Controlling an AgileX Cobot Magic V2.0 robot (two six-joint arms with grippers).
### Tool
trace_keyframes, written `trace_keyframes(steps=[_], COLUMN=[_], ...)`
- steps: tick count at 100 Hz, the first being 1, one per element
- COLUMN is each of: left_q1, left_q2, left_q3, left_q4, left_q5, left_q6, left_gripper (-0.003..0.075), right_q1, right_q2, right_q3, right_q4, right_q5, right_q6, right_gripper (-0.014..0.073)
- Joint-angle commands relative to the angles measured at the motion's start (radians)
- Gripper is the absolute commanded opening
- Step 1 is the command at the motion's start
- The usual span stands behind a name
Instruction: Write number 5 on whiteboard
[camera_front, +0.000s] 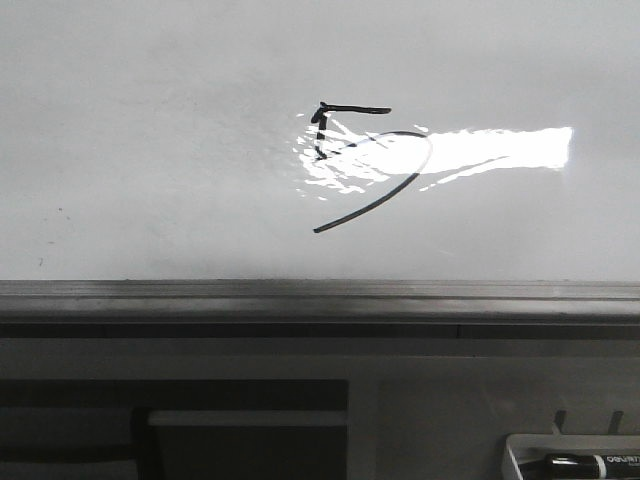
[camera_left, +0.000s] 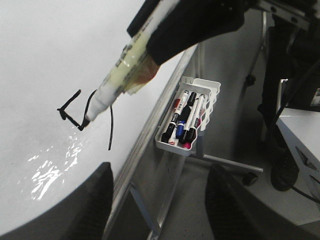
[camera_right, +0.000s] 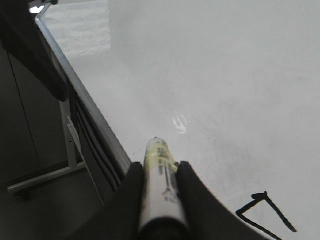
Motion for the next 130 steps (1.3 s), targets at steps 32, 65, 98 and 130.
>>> trace_keyframes(steps=[32,65,98,130], left_q1=[-0.171,-0.182,-0.182,-0.182], left_q2=[0.161,0.23,0.241,0.342], left_q3=[-0.098,-0.1,-0.1,-0.1], left_q4=[0.055,0.041,0.068,0.093], left_q5=[-0.029,-0.076,-0.116,-0.08], left_q6=[0.023,0.023,0.023,0.023], left_gripper=[0.0341,0.0291,0.0296,0.0297], right_q1=[0.085,0.087,0.087,0.087], right_q2=[0.05,0.055,0.06,0.062], right_q3=[-0.011,-0.011,0.024,0.031], right_q4=[-0.013,-0.005,-0.001,-0.001], right_q5=[-0.063,-0.065,0.063,0.065], right_q6=[-0.023,-0.023,-0.023,-0.023], right_gripper=[-0.0069,-0.0069,-0.0069,-0.0069])
